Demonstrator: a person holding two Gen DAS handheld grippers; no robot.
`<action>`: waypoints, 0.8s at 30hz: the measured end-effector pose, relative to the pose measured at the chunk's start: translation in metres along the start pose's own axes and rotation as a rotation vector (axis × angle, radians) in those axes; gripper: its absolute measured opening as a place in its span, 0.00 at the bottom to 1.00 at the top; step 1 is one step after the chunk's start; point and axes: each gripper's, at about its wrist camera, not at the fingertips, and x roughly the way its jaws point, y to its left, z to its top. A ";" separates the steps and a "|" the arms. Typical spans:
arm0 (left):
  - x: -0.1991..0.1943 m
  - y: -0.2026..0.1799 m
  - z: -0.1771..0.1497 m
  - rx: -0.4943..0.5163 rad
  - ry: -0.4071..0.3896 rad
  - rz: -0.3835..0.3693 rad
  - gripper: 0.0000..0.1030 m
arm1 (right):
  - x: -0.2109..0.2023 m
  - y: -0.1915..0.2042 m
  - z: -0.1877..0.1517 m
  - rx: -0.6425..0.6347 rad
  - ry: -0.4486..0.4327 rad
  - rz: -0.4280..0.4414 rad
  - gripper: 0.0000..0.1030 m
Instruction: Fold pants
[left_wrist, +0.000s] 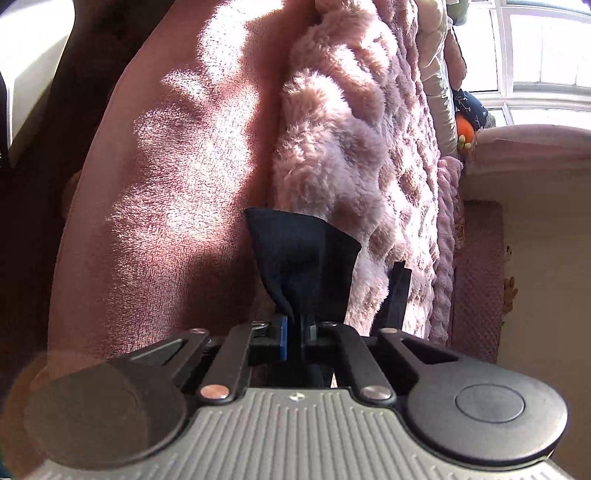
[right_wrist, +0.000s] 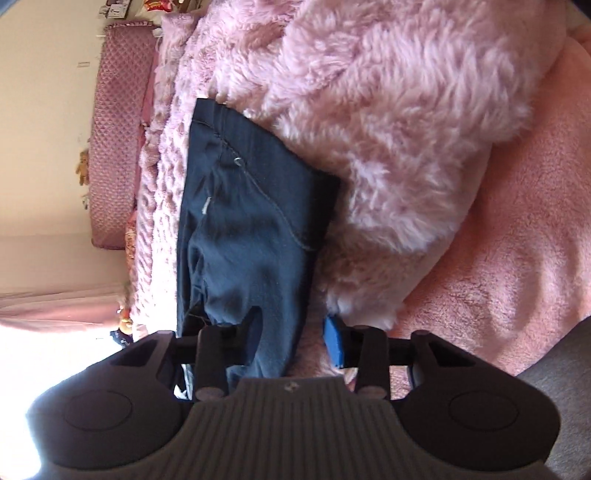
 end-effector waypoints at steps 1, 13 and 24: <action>-0.003 -0.002 -0.001 0.010 0.002 -0.016 0.05 | -0.001 0.002 0.000 -0.006 0.005 0.028 0.32; 0.005 -0.031 -0.012 0.269 -0.023 0.117 0.05 | 0.023 0.011 -0.003 -0.082 -0.028 0.004 0.00; -0.005 0.004 0.000 0.103 0.062 0.011 0.75 | 0.016 0.015 0.003 -0.085 -0.021 0.029 0.00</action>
